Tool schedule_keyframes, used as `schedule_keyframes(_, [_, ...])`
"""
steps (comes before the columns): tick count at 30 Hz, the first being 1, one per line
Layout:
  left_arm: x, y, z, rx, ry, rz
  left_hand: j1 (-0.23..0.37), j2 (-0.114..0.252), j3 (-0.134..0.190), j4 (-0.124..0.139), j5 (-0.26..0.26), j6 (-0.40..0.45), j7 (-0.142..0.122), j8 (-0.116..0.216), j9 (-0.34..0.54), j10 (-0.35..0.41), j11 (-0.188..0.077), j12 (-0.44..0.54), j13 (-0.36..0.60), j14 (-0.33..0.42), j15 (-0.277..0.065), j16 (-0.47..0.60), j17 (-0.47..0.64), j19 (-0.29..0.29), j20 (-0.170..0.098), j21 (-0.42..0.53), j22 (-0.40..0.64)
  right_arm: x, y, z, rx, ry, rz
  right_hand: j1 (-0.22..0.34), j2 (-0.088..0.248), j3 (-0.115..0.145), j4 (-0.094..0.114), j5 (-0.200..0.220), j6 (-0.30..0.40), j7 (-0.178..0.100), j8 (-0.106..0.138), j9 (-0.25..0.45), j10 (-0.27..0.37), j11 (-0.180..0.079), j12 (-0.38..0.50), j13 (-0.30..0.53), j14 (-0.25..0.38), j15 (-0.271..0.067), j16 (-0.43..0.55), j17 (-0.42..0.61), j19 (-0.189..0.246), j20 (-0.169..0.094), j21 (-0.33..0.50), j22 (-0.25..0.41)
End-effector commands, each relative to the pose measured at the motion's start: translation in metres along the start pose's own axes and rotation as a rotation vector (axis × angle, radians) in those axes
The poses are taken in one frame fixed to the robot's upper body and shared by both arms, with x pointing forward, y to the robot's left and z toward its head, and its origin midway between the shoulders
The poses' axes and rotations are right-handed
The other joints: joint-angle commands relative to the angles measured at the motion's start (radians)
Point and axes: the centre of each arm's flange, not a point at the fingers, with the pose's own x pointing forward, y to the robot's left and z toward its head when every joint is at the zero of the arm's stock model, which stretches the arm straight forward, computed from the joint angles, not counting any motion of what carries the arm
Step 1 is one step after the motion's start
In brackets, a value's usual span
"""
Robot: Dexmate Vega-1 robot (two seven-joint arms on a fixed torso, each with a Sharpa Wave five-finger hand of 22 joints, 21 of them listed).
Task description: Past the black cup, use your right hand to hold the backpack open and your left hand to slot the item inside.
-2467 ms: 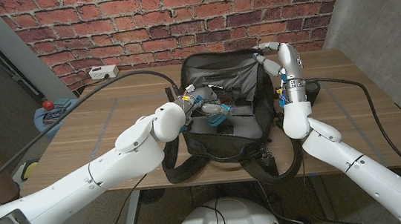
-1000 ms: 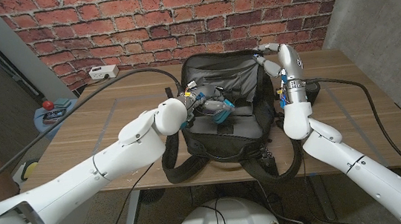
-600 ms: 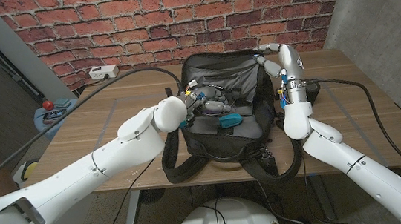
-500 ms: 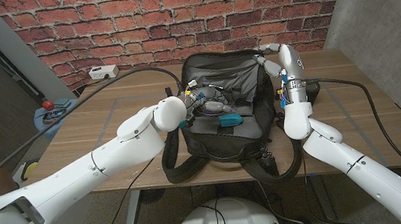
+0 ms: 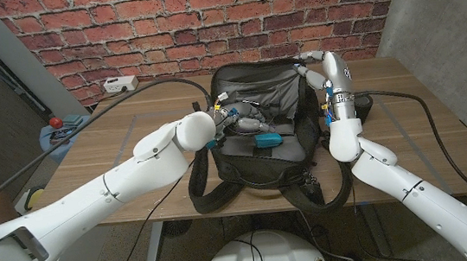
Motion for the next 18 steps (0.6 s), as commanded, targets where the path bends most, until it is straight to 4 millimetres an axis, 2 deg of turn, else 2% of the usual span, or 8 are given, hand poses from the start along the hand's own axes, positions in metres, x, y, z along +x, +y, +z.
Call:
schedule_keyframes(1, [-0.008, 0.003, 0.002, -0.050, -0.060, -0.021, -0.011, 0.006, 0.002, 0.004, -0.001, 0.015, 0.006, 0.003, 0.001, 0.014, -0.009, 0.005, -0.003, 0.012, -0.004, 0.006, -0.001, 0.005, -0.001, 0.001, 0.003, 0.002, 0.002, 0.000, -0.007, 0.000, 0.004, 0.005, 0.012, -0.006, 0.000, 0.004, 0.006, 0.003, 0.006, 0.002, 0.006, -0.002, 0.002, 0.005, 0.010, -0.109, -0.001, 0.005, 0.003, -0.130, 0.003, 0.004])
schedule_keyframes(11, [-0.016, 0.005, -0.004, -0.102, -0.068, -0.027, -0.011, 0.011, 0.005, 0.000, 0.000, 0.052, 0.011, 0.012, 0.001, 0.033, -0.023, 0.010, -0.012, 0.023, -0.012, 0.011, -0.009, 0.012, -0.007, 0.004, 0.003, 0.004, 0.002, 0.001, -0.012, -0.006, 0.000, 0.005, 0.013, -0.007, 0.000, 0.005, 0.007, 0.003, 0.006, 0.002, 0.007, 0.000, 0.001, 0.005, 0.011, -0.109, -0.002, 0.006, 0.002, -0.129, 0.003, 0.004])
schedule_keyframes(18, [-0.024, 0.003, -0.008, -0.126, -0.061, -0.043, -0.010, 0.015, 0.008, -0.001, 0.000, 0.056, 0.013, 0.012, 0.001, 0.045, -0.021, 0.014, -0.016, 0.027, -0.013, 0.012, -0.012, 0.015, -0.009, 0.005, 0.003, 0.005, 0.001, 0.003, -0.019, -0.011, -0.006, 0.006, 0.013, -0.007, 0.000, 0.005, 0.009, 0.002, 0.006, 0.002, 0.006, 0.000, 0.000, 0.005, 0.011, -0.109, -0.003, 0.007, 0.003, -0.129, 0.003, 0.004])
